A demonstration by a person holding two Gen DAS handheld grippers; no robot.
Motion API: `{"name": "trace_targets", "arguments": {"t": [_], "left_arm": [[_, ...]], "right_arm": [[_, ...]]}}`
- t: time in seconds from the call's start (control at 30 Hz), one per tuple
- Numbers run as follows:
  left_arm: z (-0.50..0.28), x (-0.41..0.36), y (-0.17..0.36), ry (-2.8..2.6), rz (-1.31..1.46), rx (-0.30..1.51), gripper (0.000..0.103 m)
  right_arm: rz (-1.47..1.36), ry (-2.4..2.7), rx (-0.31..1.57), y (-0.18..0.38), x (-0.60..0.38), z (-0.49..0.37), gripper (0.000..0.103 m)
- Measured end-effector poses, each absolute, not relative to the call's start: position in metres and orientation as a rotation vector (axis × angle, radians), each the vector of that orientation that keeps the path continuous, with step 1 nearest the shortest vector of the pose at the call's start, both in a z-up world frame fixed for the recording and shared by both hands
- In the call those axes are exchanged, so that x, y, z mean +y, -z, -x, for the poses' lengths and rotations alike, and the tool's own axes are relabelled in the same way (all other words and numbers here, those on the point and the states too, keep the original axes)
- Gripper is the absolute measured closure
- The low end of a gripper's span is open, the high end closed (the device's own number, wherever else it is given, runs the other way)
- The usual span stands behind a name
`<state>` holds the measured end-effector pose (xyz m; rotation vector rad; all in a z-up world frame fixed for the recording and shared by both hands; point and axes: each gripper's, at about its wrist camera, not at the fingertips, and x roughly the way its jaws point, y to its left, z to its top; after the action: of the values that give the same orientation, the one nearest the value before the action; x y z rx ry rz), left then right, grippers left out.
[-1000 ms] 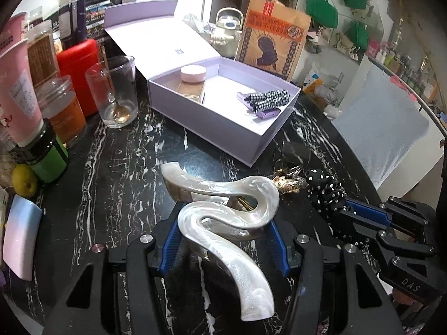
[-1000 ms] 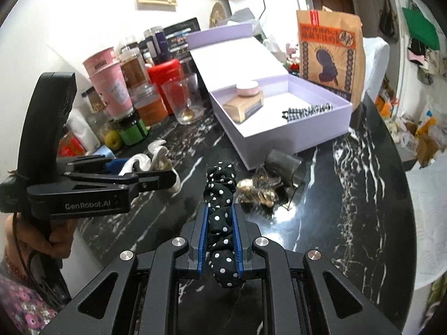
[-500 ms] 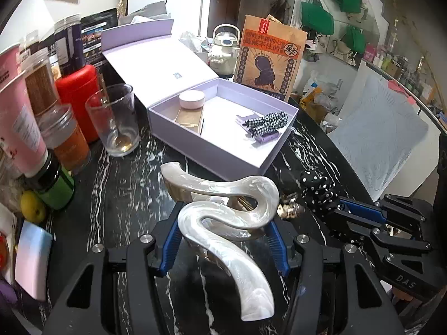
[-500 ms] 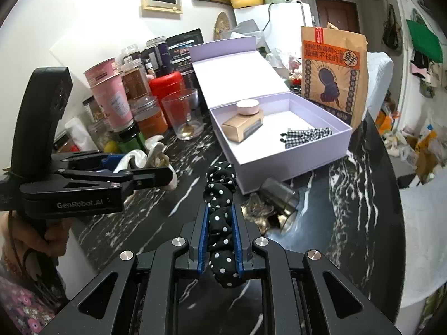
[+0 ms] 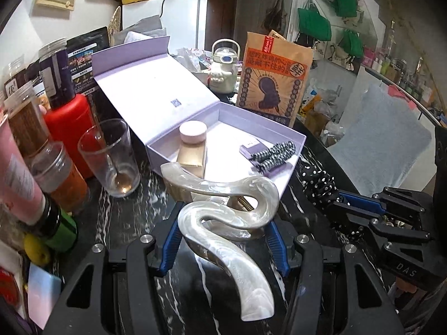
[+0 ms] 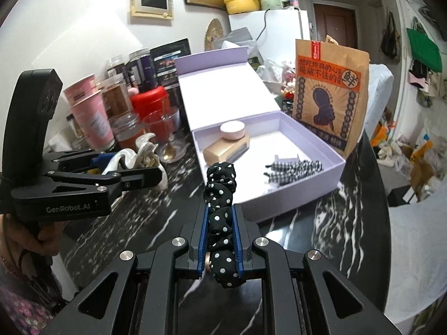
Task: Organize rigid objects
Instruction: 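Carry the polka-dot scrunchie and pearly wavy clip over the lavender box with both tools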
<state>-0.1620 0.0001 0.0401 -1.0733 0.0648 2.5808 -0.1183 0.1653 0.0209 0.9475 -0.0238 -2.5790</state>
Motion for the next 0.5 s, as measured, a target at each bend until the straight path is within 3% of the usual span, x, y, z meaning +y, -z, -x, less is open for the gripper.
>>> {"name": "trace_targets", "arguments": {"t": [0.5], "left_arm": [[0.225,-0.004,-0.046,-2.585,1.057,0.033,0.048]], "right_arm": [[-0.945,2.599,-0.009,-0.030,0.168,0.184,0.087]]}}
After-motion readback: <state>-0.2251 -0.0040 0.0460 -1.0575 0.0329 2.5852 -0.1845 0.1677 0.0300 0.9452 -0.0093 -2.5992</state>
